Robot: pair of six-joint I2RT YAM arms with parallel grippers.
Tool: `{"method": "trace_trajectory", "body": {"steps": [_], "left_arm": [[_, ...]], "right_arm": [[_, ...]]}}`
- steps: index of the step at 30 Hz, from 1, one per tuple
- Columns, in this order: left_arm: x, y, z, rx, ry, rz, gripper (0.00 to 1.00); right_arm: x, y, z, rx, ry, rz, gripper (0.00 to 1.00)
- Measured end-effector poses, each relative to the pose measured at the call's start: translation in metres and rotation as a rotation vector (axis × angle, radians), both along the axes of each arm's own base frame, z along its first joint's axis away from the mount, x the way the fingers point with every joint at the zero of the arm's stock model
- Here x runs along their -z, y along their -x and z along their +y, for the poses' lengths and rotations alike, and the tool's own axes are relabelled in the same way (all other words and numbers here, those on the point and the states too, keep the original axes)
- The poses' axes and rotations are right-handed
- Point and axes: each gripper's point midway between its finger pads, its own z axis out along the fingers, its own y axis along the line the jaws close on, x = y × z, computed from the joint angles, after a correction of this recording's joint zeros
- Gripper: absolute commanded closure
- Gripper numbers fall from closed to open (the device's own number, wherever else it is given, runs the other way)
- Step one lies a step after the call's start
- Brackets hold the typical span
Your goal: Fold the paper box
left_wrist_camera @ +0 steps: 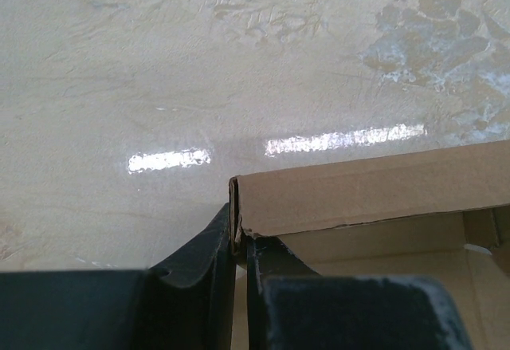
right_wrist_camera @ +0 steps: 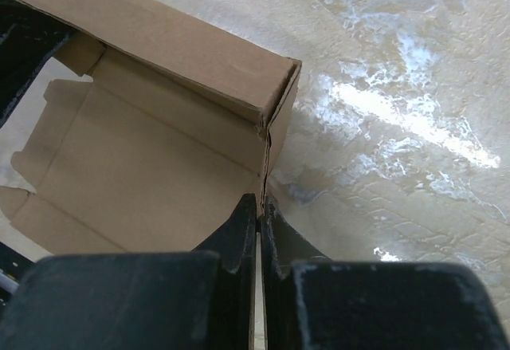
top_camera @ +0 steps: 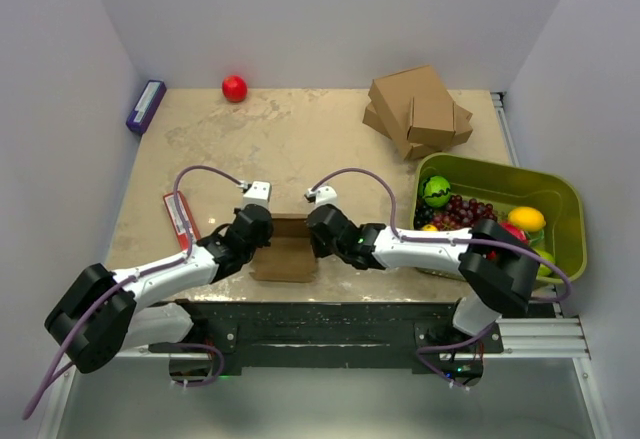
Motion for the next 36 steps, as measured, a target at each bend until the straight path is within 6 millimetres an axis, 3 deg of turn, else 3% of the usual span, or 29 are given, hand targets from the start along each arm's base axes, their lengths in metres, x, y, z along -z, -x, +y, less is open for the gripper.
{"method": "trace_trajectory", "body": {"steps": [11, 15, 16, 18, 19, 23, 26, 31, 34, 36], "left_arm": [[0.004, 0.002, 0.006, -0.012, -0.017, 0.016, 1.00], [0.003, 0.002, 0.006, -0.015, -0.019, 0.015, 1.00], [0.003, 0.002, 0.006, -0.014, -0.017, 0.015, 1.00], [0.002, 0.003, 0.004, -0.005, -0.008, 0.013, 1.00], [0.001, 0.003, 0.002, 0.001, -0.002, 0.012, 1.00], [-0.005, 0.003, -0.002, 0.016, 0.021, -0.001, 1.00], [-0.007, 0.003, -0.004, 0.020, 0.030, -0.005, 1.00], [-0.007, 0.003, -0.005, 0.017, 0.040, -0.002, 1.00], [-0.007, 0.003, -0.005, 0.016, 0.043, -0.002, 1.00], [-0.007, 0.003, -0.005, 0.016, 0.044, -0.003, 1.00]], "right_arm": [[0.014, -0.004, 0.018, 0.021, 0.091, -0.030, 0.98], [0.014, -0.004, 0.017, 0.046, 0.103, -0.034, 0.79], [0.016, -0.003, 0.016, 0.047, 0.107, -0.030, 0.67], [0.019, -0.001, 0.015, 0.051, 0.113, -0.018, 0.57], [0.021, 0.001, 0.014, 0.049, 0.124, -0.012, 0.47], [0.021, 0.006, 0.007, 0.046, 0.151, 0.002, 0.33], [-0.002, 0.007, 0.003, 0.039, 0.121, -0.012, 0.26], [-0.093, -0.005, -0.001, 0.037, -0.091, -0.110, 0.28], [-0.138, -0.030, -0.024, 0.098, -0.213, -0.172, 0.38], [-0.144, -0.046, -0.045, 0.150, -0.235, -0.196, 0.42]]}}
